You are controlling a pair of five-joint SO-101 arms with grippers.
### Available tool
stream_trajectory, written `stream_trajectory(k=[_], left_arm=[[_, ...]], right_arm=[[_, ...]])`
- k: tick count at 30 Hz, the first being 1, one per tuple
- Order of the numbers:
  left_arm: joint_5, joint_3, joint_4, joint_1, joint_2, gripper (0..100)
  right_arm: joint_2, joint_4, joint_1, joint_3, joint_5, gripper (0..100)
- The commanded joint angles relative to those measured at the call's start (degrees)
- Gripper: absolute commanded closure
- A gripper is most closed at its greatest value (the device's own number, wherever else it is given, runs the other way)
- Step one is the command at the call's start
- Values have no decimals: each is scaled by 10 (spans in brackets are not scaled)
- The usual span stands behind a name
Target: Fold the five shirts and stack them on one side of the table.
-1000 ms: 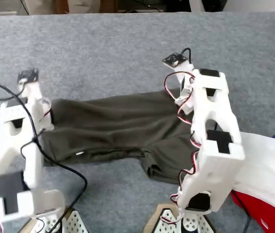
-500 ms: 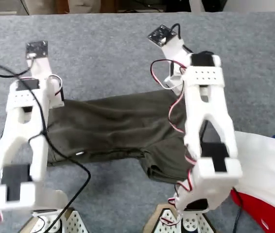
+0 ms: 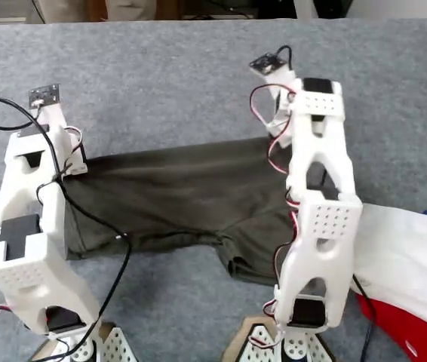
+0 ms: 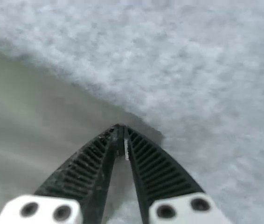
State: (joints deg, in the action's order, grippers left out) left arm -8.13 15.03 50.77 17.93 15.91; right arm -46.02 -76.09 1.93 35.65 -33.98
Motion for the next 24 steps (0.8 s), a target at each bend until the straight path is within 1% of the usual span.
stream_trajectory(k=[1,4,6,9,11,12,14,17,19,22,24], left_arm=[[-4,-32,16,6,-3,981],[1,-76,66,-21,-19,981],[1,-113,115,-50,-41,981],[-3,-172,211,-104,-95,981],[-4,-184,259,-136,-137,981],[-6,-174,271,-149,-158,981],[-21,-139,285,-162,-202,981],[-27,-24,276,-164,-284,981],[-27,74,249,-162,-349,981],[-28,221,186,-158,-446,981],[-28,297,156,-159,-495,981]], right_arm=[[-4,-43,6,104,1,994],[-4,-94,-7,174,1,994],[-5,-133,-15,225,1,994],[-6,-188,-22,292,0,994],[-5,-229,-22,335,0,994],[-5,-251,-22,356,0,994],[-4,-264,-17,389,4,994],[6,-264,1,401,1,994],[29,-264,10,371,3,994],[84,-264,16,287,5,994],[138,-264,18,224,23,994]])
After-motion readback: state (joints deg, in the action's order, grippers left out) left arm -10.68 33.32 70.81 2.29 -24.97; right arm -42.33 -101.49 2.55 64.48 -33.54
